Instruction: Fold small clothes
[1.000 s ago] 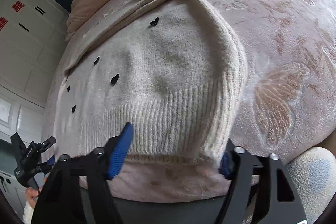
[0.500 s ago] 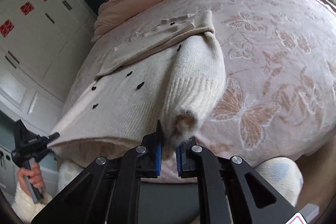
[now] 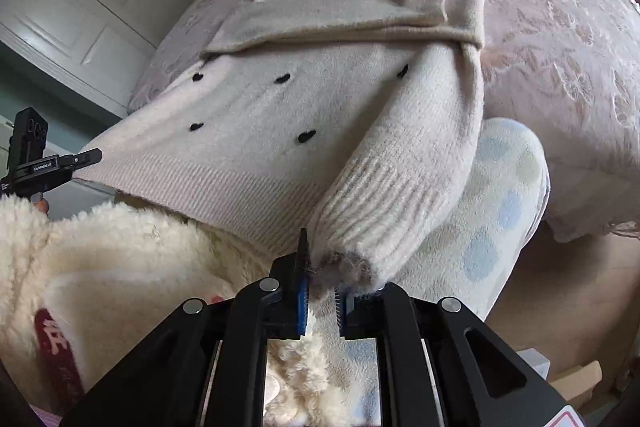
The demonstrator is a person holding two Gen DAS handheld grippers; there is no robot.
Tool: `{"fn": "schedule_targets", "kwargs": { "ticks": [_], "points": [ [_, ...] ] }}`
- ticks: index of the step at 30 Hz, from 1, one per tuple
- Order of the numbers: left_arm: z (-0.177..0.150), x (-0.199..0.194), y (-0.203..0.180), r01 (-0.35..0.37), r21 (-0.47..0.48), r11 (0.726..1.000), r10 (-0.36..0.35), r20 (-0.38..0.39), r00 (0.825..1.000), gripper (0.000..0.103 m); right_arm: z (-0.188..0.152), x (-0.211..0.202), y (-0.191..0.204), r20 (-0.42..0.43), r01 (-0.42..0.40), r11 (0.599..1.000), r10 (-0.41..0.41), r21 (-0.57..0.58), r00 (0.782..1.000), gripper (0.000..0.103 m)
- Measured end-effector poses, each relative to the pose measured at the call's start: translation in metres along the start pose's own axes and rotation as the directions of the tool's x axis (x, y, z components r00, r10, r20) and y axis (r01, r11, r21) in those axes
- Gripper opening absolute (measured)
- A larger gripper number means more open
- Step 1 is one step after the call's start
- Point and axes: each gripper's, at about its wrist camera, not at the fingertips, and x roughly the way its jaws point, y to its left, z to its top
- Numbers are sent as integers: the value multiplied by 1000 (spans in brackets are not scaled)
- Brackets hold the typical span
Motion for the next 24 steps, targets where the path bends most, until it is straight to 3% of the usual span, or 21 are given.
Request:
{"fn": "schedule_targets", "kwargs": {
  "ticks": [3, 5, 8, 9, 10, 12, 15, 17, 19, 22, 24],
  "points": [
    [60, -11, -15, 30, 20, 999, -32, 107, 994, 6, 53, -25, -9, 159, -8, 1000, 5, 16, 987, 10],
    [109, -2, -35, -4, 98, 995, -13, 178, 984, 7, 99, -31, -24, 257, -22, 999, 10, 43, 966, 10],
    [180, 33, -55, -81, 161, 984, 27, 315, 949, 8, 174, -12, -57, 383, -60, 991, 11, 117, 924, 13],
    [203, 53, -56, -93, 140, 986, 41, 339, 940, 12, 194, 1, -66, 418, -34, 990, -25, 134, 908, 16],
    [222, 72, -55, -85, 129, 988, 38, 331, 943, 12, 210, 15, -75, 442, -10, 989, -57, 147, 895, 23],
    [256, 121, -43, -86, 61, 994, 63, 311, 948, 17, 235, 49, -97, 449, 59, 967, -168, 247, 878, 28],
    [267, 163, -10, -147, -72, 987, 161, 263, 951, 18, 236, 75, -125, 455, -29, 911, -178, 412, 872, 28],
    [259, 162, 11, -123, -150, 981, 160, 274, 948, 22, 223, 75, -128, 475, -60, 899, -172, 434, 863, 34],
    [247, 149, 19, -134, -142, 981, 173, 317, 933, 62, 207, 72, -123, 478, -19, 906, -205, 423, 854, 55],
    [232, 134, 19, -203, -63, 977, 211, 381, 900, 71, 198, 76, -117, 460, 83, 926, -259, 368, 849, 58],
    [235, 138, 13, -226, -8, 974, 214, 362, 907, 73, 207, 86, -118, 428, 129, 932, -275, 338, 861, 59]
  ]
}}
